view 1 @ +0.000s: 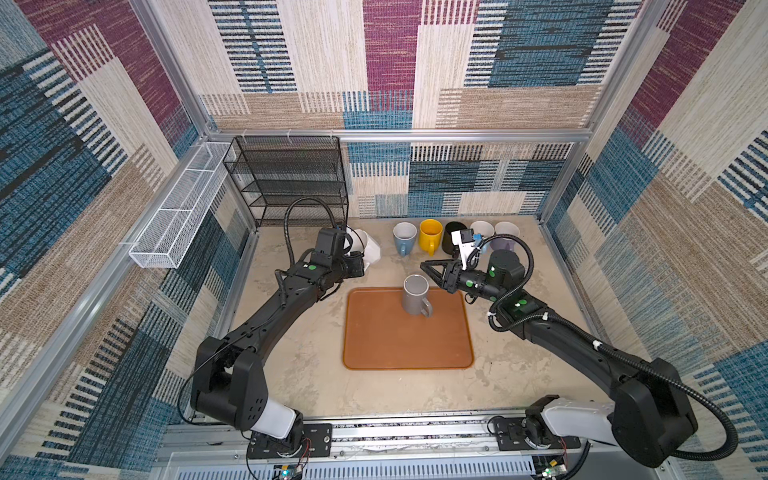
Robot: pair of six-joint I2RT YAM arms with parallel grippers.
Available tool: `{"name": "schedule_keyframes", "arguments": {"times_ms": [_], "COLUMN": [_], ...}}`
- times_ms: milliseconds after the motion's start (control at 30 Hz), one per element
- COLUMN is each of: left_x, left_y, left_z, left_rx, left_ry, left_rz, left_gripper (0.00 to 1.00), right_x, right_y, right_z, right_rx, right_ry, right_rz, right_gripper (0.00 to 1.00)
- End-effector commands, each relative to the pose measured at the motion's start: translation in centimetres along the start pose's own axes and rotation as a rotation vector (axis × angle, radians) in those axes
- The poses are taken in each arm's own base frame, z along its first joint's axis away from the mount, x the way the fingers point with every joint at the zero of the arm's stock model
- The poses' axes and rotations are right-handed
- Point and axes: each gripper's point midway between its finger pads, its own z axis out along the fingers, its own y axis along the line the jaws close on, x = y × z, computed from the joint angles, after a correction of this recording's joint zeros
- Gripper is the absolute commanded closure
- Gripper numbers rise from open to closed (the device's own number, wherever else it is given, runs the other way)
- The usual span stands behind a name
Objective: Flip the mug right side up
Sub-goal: 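Carry the white mug toward the mug row with left gripper while right withdraws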
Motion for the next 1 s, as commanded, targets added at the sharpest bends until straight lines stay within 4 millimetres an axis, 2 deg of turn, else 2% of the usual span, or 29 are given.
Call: {"name": "schedule_keyframes", "arguments": {"times_ms": [0, 500, 633, 967], "left_x": [-1.8, -3.4, -4.2, -4.0], "left_y": [0.2, 0.2, 0.6, 0.6], "left_z": [0.5, 7.5, 8.8, 12.2], "left_rx": [-0.057, -0.135, -0.186, -0.27], "left_ry": [-0.044, 0.014, 0.009, 0.044], "left_rz": [0.063, 0.078, 0.079, 0.124], "left_gripper": [1.0, 1.0, 1.0, 1.0], "right_x": [-0.2, 0.5, 0.5, 0.8], "right_y": [-0.2, -0.1, 0.0, -0.2], "right_z": [-0.4, -2.3, -2.8, -3.7], "right_rx": [0.017, 0.059, 0.07, 0.105], "right_ry": [-0.017, -0.021, -0.026, -0.027], "right_rz": [-0.021, -0.047, -0.054, -0.07], "right_gripper": [0.68, 0.67, 0.67, 0.63]}}
